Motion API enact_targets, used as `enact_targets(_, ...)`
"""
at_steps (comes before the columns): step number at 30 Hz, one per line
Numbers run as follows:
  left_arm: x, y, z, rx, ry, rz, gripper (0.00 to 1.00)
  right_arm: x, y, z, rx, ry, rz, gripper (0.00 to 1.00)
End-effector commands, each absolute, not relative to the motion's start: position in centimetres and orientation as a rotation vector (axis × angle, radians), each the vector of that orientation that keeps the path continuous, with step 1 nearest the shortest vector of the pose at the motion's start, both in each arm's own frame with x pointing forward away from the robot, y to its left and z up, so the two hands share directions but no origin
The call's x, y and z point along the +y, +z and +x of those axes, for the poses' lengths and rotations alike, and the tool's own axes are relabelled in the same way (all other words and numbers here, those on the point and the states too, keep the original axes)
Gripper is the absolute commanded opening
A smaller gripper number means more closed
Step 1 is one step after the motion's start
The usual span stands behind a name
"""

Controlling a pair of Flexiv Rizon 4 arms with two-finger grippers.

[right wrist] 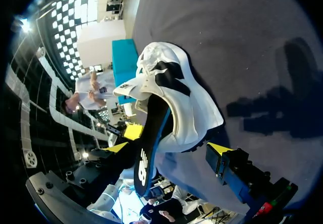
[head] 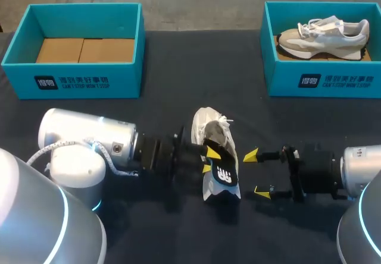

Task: Take the shoe out of the shoebox, open the shoe tongue, remove and reinsert the insole, then place the shoe into the shoebox

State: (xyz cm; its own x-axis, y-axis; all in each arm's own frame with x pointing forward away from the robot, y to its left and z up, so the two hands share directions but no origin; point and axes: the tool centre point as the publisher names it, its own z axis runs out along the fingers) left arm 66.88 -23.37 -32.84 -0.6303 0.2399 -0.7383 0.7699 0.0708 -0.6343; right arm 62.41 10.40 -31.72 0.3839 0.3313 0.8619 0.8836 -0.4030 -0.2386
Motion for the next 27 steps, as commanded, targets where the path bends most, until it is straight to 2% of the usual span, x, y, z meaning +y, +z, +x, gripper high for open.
enact_targets(1,-23.5,-32.6,66.4,1.927,-1.573,1.006,0.0,10.4,-31.6,62.3,-1.046,-0.97,-1.926,1.0)
enact_targets(27,-23.5,-36.6,70.0,1.926,-1.523,0.99,0.0,10.4,-31.6,62.3,-1.046,-0.97,-1.926,1.0)
